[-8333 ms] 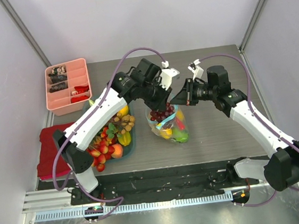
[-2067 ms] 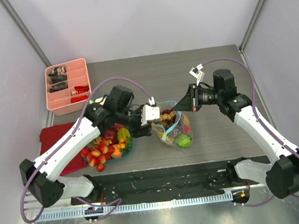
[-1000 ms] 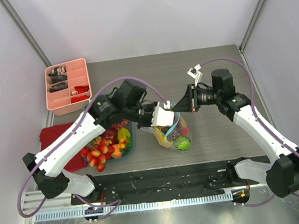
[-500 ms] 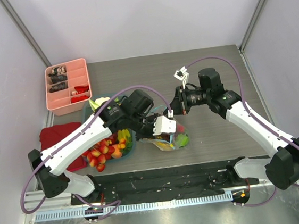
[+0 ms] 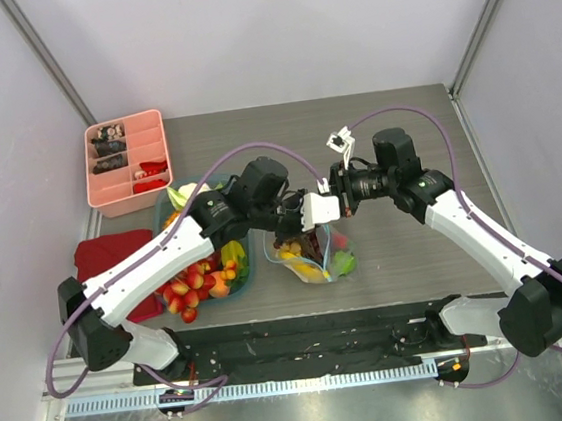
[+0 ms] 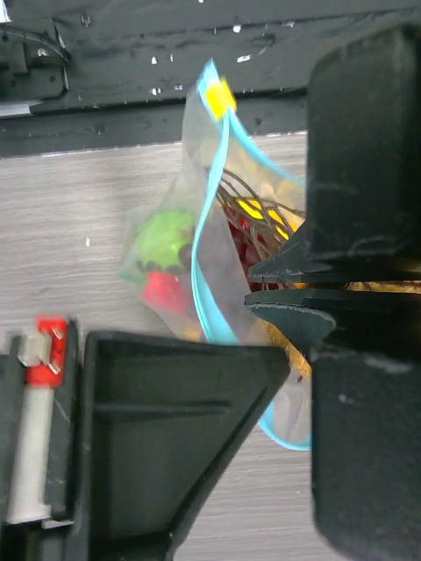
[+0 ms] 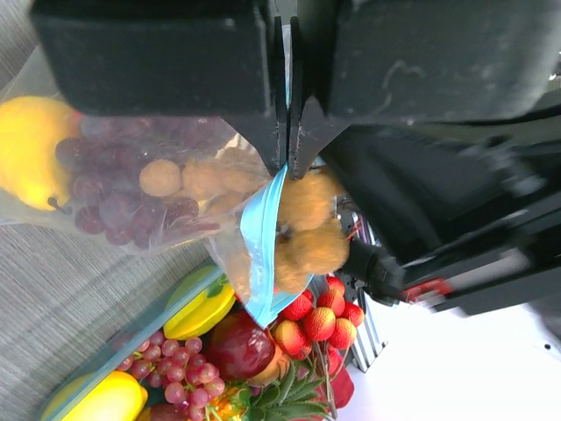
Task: Place the food in the zip-top bag and seal the zipper
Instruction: Adjust the fake fruit in the zipper food storage bag, then adjust the zipper food storage bag at the center of the board.
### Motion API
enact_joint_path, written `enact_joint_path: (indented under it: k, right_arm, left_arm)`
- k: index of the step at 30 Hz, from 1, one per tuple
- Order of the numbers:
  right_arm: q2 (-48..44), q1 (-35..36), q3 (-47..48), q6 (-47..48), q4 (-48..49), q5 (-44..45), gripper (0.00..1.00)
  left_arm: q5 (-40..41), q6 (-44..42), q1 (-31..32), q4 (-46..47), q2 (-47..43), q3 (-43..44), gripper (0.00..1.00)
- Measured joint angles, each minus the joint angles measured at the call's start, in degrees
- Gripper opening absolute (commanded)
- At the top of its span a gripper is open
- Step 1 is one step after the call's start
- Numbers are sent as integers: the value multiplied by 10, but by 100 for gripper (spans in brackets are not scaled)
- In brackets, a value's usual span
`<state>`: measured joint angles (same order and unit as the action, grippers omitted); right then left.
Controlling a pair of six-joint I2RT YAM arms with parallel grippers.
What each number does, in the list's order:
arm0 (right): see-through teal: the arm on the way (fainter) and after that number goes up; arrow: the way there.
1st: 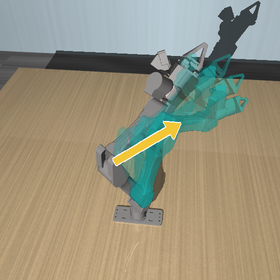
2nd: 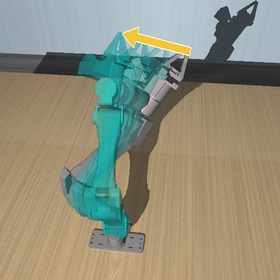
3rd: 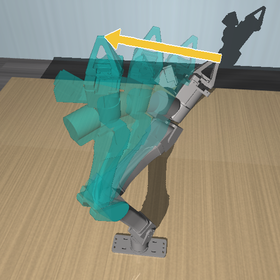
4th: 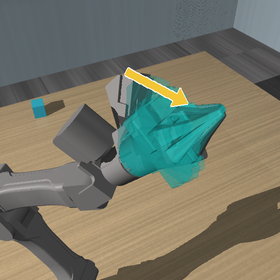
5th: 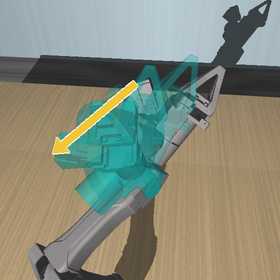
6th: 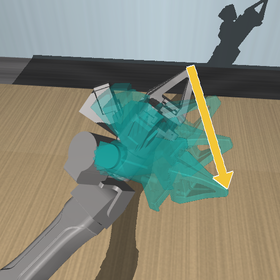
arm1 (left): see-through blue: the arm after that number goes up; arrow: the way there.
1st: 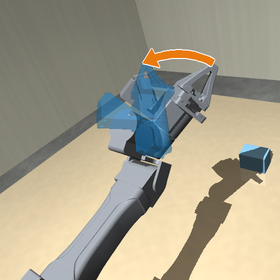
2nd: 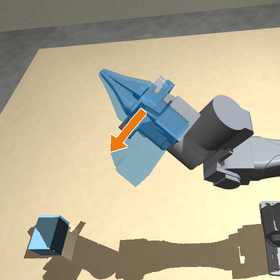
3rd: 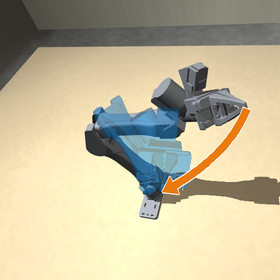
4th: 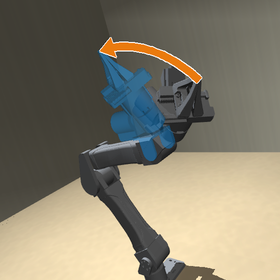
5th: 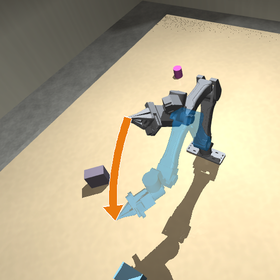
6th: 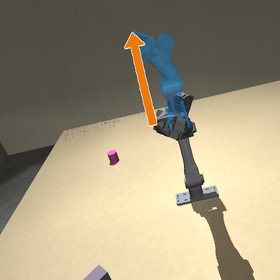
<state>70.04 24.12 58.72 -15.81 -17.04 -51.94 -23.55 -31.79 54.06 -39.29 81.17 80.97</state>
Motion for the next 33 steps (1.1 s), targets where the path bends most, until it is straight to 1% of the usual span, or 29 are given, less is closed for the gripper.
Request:
enact_joint_path:
  k: [2,3,4,5,6,7,10,11,13,14,17,18,19,22,25,28,33]
  right_arm:
    - [-1,-4,0,6,-4,-3,1]
    - [-1,-6,0,10,-7,-5,1]
    - [-2,-8,0,12,-9,-5,1]
    - [-3,-10,0,16,-13,-6,1]
    - [-4,-12,0,21,-15,-7,1]
    - [-4,-14,0,24,-17,-8,1]
    - [-4,-18,0,35,-22,-11,1]
    - [-4,-18,0,37,-23,-13,1]
    - [-4,-19,0,41,-25,-15,1]
    - [-4,-19,0,43,-27,-17,1]
    - [-3,-19,0,49,-28,-21,1]
    - [-2,-19,0,50,-28,-22,1]
    - [-1,-19,0,51,-28,-23,1]
    - [4,-19,0,52,-28,-25,1]
    - [9,-19,0,52,-28,-27,1]
    - [9,-19,0,52,-29,-27,1]
    - [9,-19,0,51,-29,-28,1]
  left_arm:
    - [-5,-10,-13,13,11,-8,1]
    - [-5,-19,-22,17,14,-20,7]
    - [-5,-26,-31,16,17,-30,29]
    - [-4,-34,-42,6,23,-38,39]
    - [-4,-43,-51,-7,30,-39,46]
    - [-3,-48,-58,-20,37,-37,56]
    - [-5,-54,-71,-70,42,-15,71]
    - [-5,-54,-73,-81,36,-4,73]
    - [-9,-54,-73,-90,15,9,75]
    - [-11,-56,-73,-92,-4,11,75]
    - [-24,-82,-73,-108,-75,11,66]
    - [-30,-96,-73,-116,-99,11,58]
    - [-36,-109,-73,-122,-116,10,56]
    - [-48,-156,-70,-143,-150,-10,52]
    - [-47,-187,-62,-150,-145,-33,50]
    - [-36,-208,-56,-143,-103,-61,49]
    - [-17,-228,-54,-136,-69,-99,45]
